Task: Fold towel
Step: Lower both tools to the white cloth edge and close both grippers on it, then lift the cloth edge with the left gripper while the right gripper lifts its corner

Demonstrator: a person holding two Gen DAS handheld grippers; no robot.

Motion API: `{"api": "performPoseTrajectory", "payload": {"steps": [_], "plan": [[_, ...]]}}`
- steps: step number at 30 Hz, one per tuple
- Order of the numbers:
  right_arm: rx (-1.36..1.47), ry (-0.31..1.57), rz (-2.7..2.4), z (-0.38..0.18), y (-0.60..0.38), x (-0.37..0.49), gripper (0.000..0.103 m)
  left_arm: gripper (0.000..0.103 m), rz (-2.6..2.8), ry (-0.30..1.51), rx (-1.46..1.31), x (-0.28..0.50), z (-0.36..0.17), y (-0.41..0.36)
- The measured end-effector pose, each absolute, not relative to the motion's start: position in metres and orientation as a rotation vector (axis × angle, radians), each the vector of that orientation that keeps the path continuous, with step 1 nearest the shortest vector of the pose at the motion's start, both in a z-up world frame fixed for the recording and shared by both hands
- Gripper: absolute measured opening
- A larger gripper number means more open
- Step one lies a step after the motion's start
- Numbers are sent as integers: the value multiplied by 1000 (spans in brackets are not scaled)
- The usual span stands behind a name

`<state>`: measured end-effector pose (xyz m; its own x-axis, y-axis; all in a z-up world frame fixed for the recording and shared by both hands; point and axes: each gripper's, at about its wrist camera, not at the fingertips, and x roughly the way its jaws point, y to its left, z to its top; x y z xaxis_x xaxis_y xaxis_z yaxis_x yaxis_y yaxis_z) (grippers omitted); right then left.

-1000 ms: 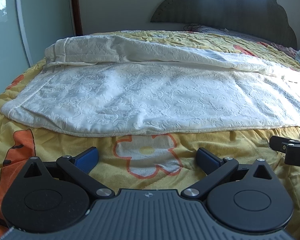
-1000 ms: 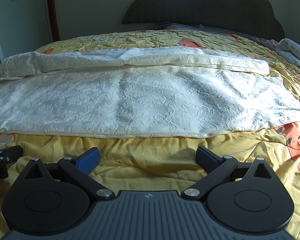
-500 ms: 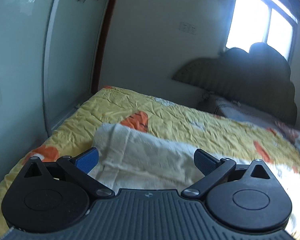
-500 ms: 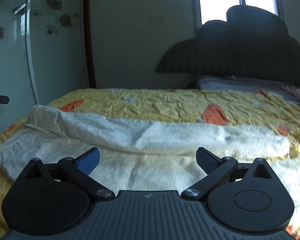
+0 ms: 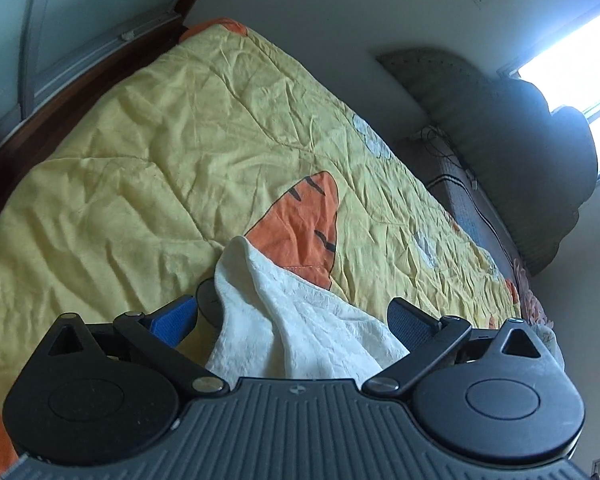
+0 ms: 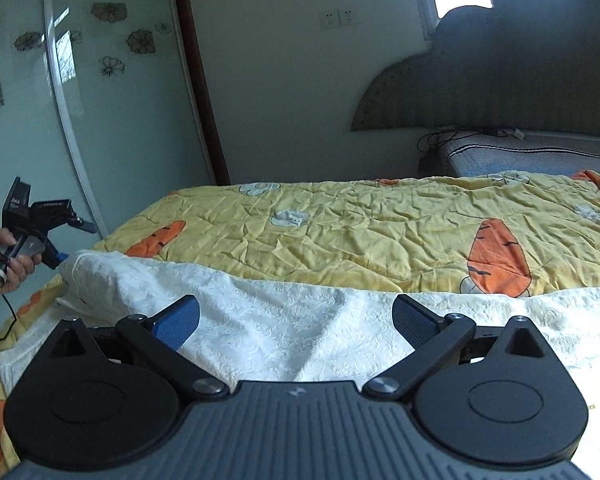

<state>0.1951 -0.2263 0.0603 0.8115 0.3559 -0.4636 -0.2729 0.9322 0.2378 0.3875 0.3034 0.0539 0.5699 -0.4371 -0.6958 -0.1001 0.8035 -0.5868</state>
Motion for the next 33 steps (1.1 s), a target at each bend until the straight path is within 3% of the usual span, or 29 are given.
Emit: {"api": "performPoseTrajectory", "payload": {"steps": [2,4,5,7,9,12,21,30,31,33], "plan": [[137,547,355,54,-218,206,103,98,-221,1001,-614,401,44,297],[120,558,373,51,-212,216,103,82,-228,1053,-587,412,34,290],[110,560,384,49,-208,222,103,66,-231,1090,-562,416,29,286],[90,556,408,49,-203,230,103,58,-246,1075,-502,418,32,279],[64,545,437,49,-197,238,103,28,-245,1073,-439,421,32,273],[35,517,504,50,-191,256,103,14,-271,989,-313,411,41,265],[-13,702,832,47,-172,360,103,10,-599,309,-43,294,116,244],[-196,898,927,7,-128,420,102,10,-676,175,-40,228,129,247],[-192,914,934,3,-126,422,101,10,-680,168,-41,225,129,247],[-177,943,961,-1,-123,425,77,10,-679,168,-42,221,129,247]]}}
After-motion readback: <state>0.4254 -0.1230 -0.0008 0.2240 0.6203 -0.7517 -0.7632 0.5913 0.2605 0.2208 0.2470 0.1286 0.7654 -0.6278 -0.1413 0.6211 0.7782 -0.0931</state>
